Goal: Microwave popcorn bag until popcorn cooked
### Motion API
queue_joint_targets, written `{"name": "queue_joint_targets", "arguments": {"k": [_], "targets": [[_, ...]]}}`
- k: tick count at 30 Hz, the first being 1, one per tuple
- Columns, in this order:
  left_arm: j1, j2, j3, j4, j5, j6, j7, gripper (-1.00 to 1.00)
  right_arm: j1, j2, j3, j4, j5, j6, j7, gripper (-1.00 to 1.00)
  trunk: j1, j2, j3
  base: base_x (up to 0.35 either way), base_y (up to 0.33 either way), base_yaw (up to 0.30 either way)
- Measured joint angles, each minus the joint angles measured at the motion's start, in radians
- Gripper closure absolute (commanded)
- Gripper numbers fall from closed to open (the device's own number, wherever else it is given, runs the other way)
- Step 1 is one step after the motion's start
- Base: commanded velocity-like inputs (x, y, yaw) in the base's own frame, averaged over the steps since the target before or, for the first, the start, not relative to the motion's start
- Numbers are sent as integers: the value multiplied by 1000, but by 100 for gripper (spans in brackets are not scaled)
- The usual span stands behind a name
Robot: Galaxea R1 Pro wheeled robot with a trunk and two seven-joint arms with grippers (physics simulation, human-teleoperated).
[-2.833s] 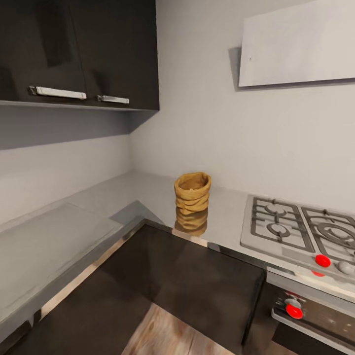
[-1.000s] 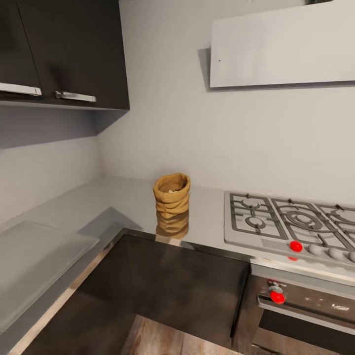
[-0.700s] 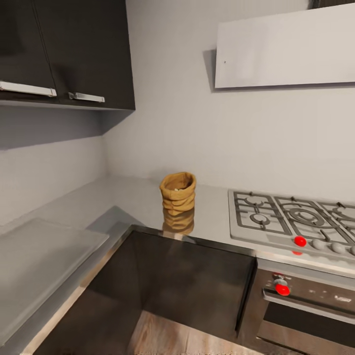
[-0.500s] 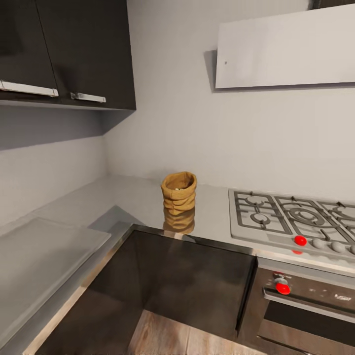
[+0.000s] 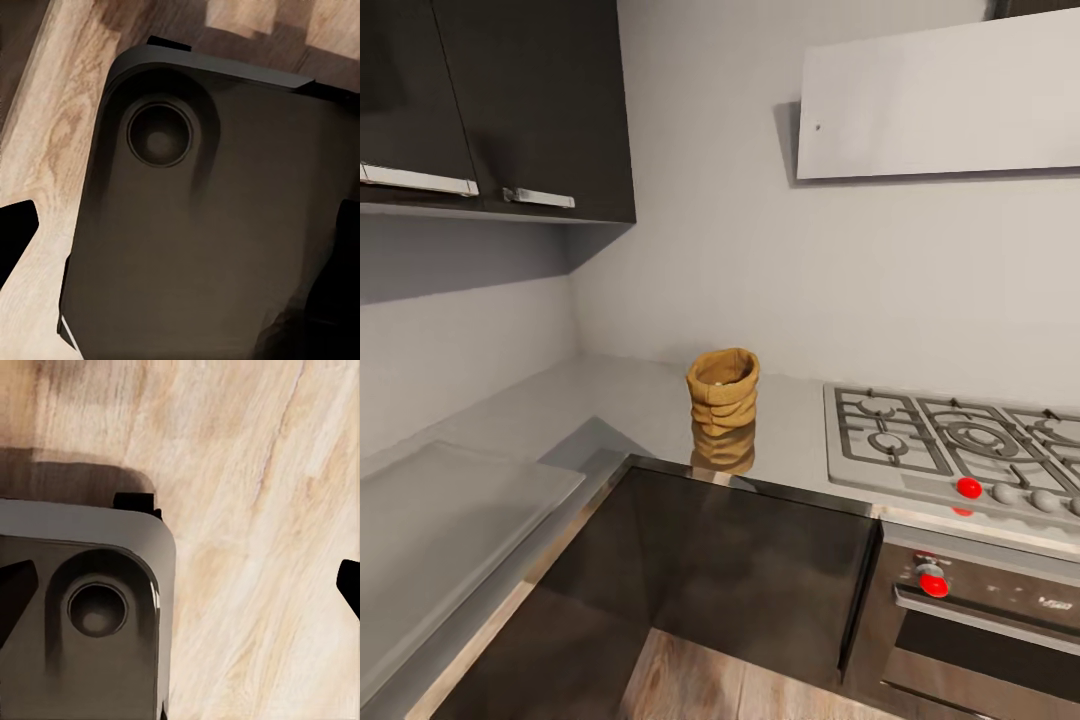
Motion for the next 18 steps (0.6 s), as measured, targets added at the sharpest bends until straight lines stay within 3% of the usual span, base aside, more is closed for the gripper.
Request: {"name": "queue_joint_targets", "arguments": {"k": [2, 3, 6, 7, 10, 12, 14, 16, 18], "targets": [[0, 0, 1, 0, 0, 0, 0, -100, -1, 10, 7, -10, 12, 5, 5, -100, 0, 0, 0, 0, 0, 0], [0, 0, 1, 0, 0, 0, 1, -100, -2, 45, 29, -106, 60, 16, 6, -100, 0, 0, 0, 0, 0, 0], [0, 0, 1, 0, 0, 0, 1, -100, -1, 88, 60, -260, 116, 118, 6, -100, 0, 0, 0, 0, 0, 0], [0, 0, 1, 0, 0, 0, 2, -100, -3, 115, 66, -367, 125, 226, 5, -100, 0, 0, 0, 0, 0, 0], [0, 0, 1, 0, 0, 0, 2, -100, -1, 149, 68, -605, 135, 457, 24, -100, 0, 0, 0, 0, 0, 0], [0, 0, 0, 0, 0, 0, 2, -100, -1, 157, 74, -697, 133, 535, 51, -100, 0, 0, 0, 0, 0, 0], [0, 0, 0, 0, 0, 0, 2, -100, -2, 161, 112, -805, 131, 632, 86, -100, 0, 0, 0, 0, 0, 0], [0, 0, 0, 0, 0, 0, 2, -100, 0, 163, 177, -1013, 128, 818, 127, -100, 0, 0, 0, 0, 0, 0], [0, 0, 0, 0, 0, 0, 2, -100, 0, 163, 195, -1136, 124, 952, 165, -100, 0, 0, 0, 0, 0, 0]]}}
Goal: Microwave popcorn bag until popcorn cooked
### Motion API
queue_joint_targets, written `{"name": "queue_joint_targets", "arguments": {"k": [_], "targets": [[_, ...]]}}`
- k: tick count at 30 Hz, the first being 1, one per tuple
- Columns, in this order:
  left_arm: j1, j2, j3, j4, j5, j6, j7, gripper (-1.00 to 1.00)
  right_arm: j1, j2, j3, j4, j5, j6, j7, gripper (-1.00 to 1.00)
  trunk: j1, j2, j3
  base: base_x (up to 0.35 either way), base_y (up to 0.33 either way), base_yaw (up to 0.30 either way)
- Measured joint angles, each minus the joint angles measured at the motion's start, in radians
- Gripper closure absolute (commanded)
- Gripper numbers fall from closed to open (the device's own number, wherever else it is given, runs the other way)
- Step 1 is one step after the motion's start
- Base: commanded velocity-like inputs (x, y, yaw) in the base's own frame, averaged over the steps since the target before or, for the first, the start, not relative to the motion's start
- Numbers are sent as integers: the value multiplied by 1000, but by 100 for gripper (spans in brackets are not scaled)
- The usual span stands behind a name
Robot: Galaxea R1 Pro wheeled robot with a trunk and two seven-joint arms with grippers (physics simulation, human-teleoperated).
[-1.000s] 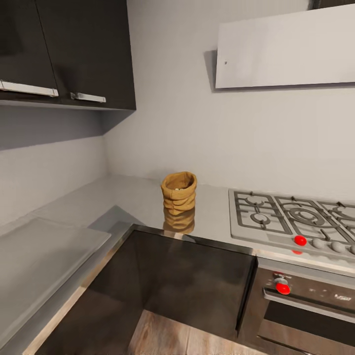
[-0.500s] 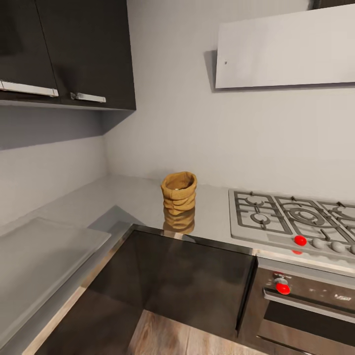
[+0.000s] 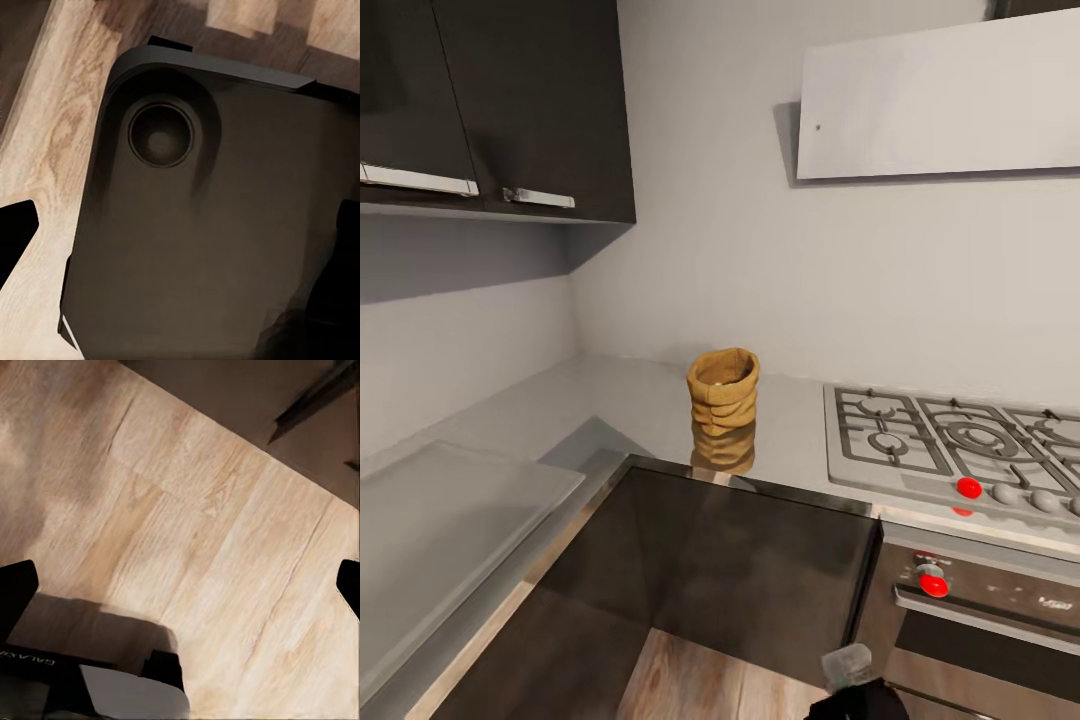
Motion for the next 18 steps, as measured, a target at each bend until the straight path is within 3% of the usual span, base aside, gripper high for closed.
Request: {"name": "queue_joint_targets", "arguments": {"k": [2, 5, 9, 12, 14, 18], "targets": [[0, 0, 0, 0, 1, 0, 0, -100, -24, 0, 6, -54, 0, 99, 48, -100, 0, 0, 0, 0, 0, 0], [0, 0, 0, 0, 1, 0, 0, -100, -147, 1, 8, -83, -1, 228, 114, -100, 0, 0, 0, 0, 0, 0], [0, 0, -1, 0, 1, 0, 0, -100, -273, 12, 10, -87, -3, 229, 129, -100, 0, 0, 0, 0, 0, 0], [0, 1, -2, 0, 1, 0, 0, -100, -381, 61, 13, -84, 0, 229, 128, -100, 0, 0, 0, 0, 0, 0], [0, 1, -3, 0, 1, 0, 0, -100, -468, 92, 41, -80, -6, 229, 130, -100, 0, 0, 0, 0, 0, 0], [0, 1, -3, 0, 1, 0, -1, -100, -605, 93, 78, -73, -7, 229, 130, -100, 0, 0, 0, 0, 0, 0]]}}
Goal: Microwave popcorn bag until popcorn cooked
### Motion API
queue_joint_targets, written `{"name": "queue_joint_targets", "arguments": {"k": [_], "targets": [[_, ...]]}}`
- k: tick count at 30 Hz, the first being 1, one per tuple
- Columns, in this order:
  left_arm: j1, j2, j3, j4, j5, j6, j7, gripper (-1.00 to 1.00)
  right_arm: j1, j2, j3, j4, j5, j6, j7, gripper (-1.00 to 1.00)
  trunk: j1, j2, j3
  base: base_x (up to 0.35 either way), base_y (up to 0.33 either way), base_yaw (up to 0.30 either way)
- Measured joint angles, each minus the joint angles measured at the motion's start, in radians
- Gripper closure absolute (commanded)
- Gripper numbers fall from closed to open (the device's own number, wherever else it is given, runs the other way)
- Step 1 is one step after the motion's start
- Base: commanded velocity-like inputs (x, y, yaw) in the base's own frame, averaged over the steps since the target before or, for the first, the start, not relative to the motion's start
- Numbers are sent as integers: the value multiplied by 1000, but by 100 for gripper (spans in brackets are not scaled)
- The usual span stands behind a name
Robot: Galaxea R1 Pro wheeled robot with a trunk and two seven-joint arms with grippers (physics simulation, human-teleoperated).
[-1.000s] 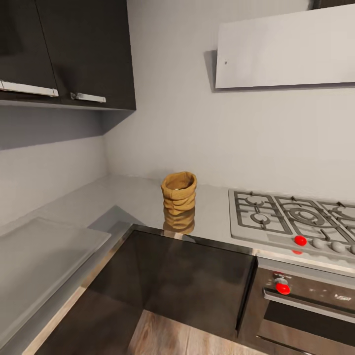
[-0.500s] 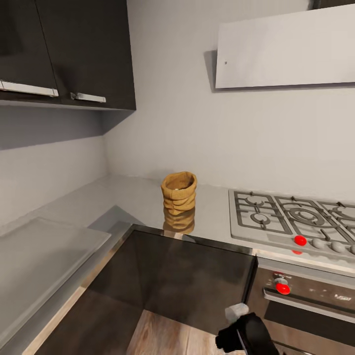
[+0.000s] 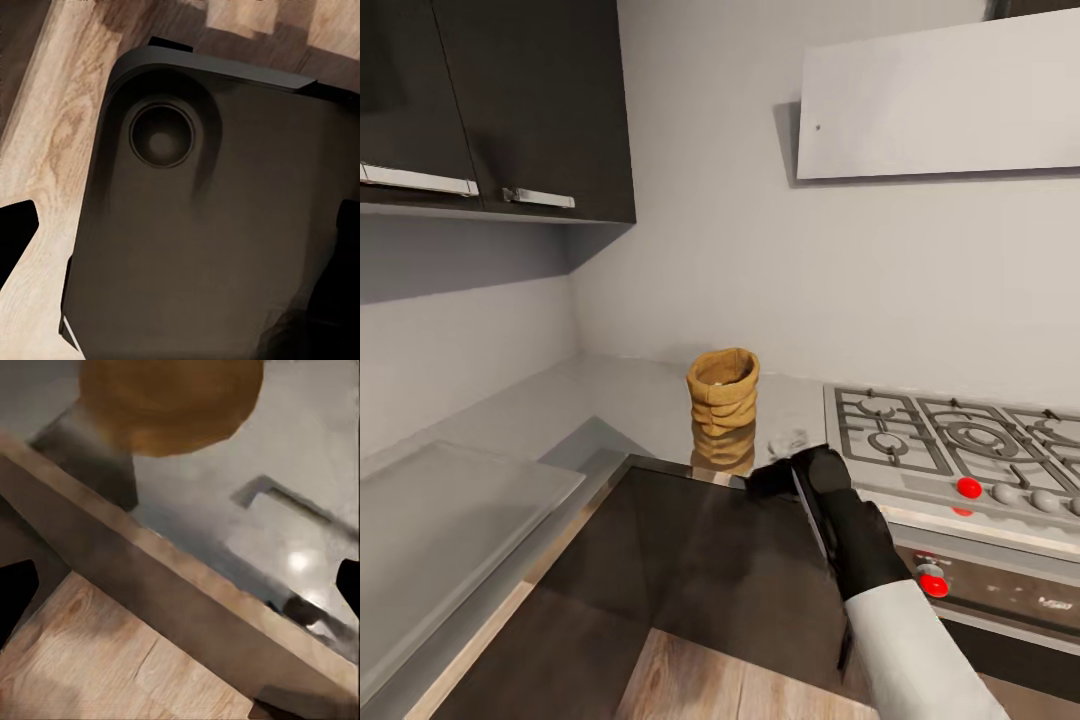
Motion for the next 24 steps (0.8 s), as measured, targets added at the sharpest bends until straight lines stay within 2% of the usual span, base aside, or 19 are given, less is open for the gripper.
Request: {"name": "queue_joint_targets", "arguments": {"k": [4, 5, 8, 10, 13, 15, 17, 18, 21, 22, 24], "targets": [[0, 0, 0, 0, 0, 0, 0, -100, -146, 0, 4, 105, -3, 0, -1, -100, 0, 0, 0, 0, 0, 0], [0, 0, 0, 0, 0, 0, 0, -100, -224, 0, 3, 192, -4, 0, -3, -100, 0, 0, 0, 0, 0, 0], [0, 0, 1, 0, 0, 0, 0, -100, -364, 0, 0, 305, -10, 0, -5, -100, 0, 0, 0, 0, 0, 0], [0, 0, 0, 0, 0, 0, 0, -100, -435, 0, -2, 331, -10, 0, -8, -100, 0, 0, 0, 0, 0, 0], [0, 0, 0, 0, 0, 0, -1, -100, -504, 0, -3, 385, -10, 0, -14, -100, 0, 0, 0, 0, 0, 0], [0, 0, 0, 0, 0, 0, -1, -100, -591, 0, -10, 500, -8, 0, -19, -100, 0, 0, 0, 0, 0, 0], [0, -1, 0, 0, 0, 0, -1, -100, -668, 0, -39, 608, -8, 0, -38, -100, 0, 0, 0, 0, 0, 0], [0, -1, 0, 0, 0, 0, -1, -100, -701, 0, -72, 651, -7, 0, -58, -100, 0, 0, 0, 0, 0, 0], [0, -1, 1, 0, -1, 0, -1, -100, -729, 0, -150, 687, -7, 0, -147, -100, 0, 0, 0, 0, 0, 0], [0, -1, 1, 0, -1, 0, 0, -100, -733, -1, -175, 691, -7, 0, -194, -100, 0, 0, 0, 0, 0, 0], [0, -1, 2, 0, -1, 0, 0, -100, -737, -1, -254, 695, 2, 1, -303, -100, 0, 0, 0, 0, 0, 0]]}}
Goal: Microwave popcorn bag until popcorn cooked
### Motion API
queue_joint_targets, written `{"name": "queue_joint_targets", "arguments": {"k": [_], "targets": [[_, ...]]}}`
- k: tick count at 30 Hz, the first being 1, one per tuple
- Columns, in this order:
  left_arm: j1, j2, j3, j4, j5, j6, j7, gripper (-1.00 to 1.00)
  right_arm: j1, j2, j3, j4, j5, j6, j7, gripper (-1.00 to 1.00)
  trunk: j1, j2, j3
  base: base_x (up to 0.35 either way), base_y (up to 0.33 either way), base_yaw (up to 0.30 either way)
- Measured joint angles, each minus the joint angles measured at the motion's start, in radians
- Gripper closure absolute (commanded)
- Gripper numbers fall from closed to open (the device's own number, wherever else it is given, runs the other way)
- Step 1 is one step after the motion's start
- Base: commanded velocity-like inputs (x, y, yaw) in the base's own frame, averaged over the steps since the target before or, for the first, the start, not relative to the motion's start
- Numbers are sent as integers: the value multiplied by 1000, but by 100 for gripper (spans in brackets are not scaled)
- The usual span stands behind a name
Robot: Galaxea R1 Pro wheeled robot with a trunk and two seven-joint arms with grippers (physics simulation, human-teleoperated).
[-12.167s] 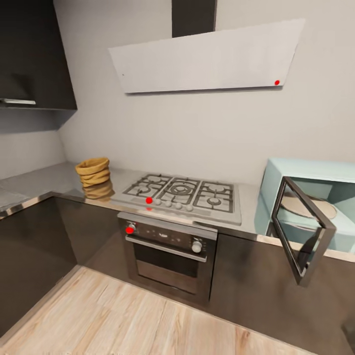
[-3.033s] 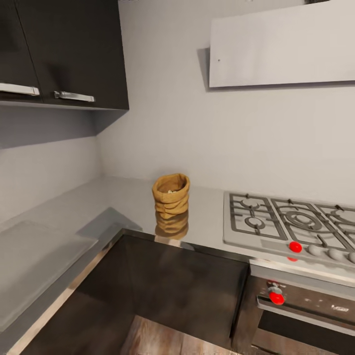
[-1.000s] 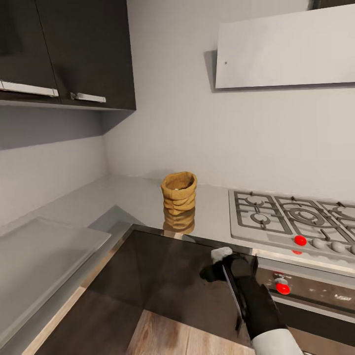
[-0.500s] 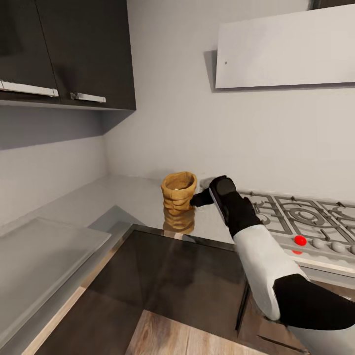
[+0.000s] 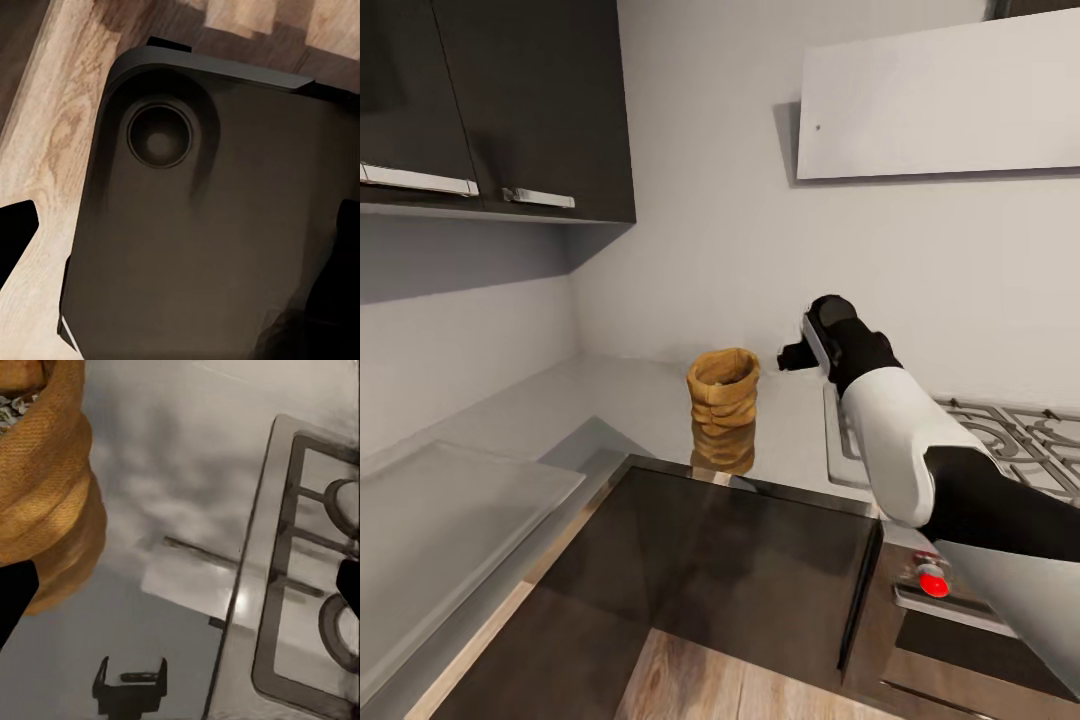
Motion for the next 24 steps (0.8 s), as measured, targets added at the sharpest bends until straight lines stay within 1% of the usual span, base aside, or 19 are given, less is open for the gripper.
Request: {"name": "queue_joint_targets", "arguments": {"k": [2, 3, 5, 13, 20, 24], "targets": [[0, 0, 0, 0, 0, 0, 0, -100, -1, 0, -42, -4, 2, 0, -35, -100, 0, 0, 0, 0, 0, 0], [1, 0, 0, 0, 0, 0, 0, -100, -1, 0, -53, -5, 2, 0, -44, -100, 0, 0, 0, 0, 0, 0], [0, 0, 0, 0, 0, 0, 0, -100, -1, 0, -61, -6, 1, 0, -53, -100, 0, 0, 0, 0, 0, 0], [1, 0, 1, 0, 0, 0, 0, -100, -2, 0, -68, -8, 0, 0, -55, -100, 0, 0, 0, 0, 0, 0], [0, 0, 1, 0, 0, 0, 0, -100, -2, 0, -66, -11, -6, 0, -56, -100, 0, 0, 0, 0, 0, 5], [1, 0, 1, 0, 0, 0, 0, -100, -2, 0, -66, -13, -8, 0, -56, -100, 0, 0, 0, 0, 0, 199]]}}
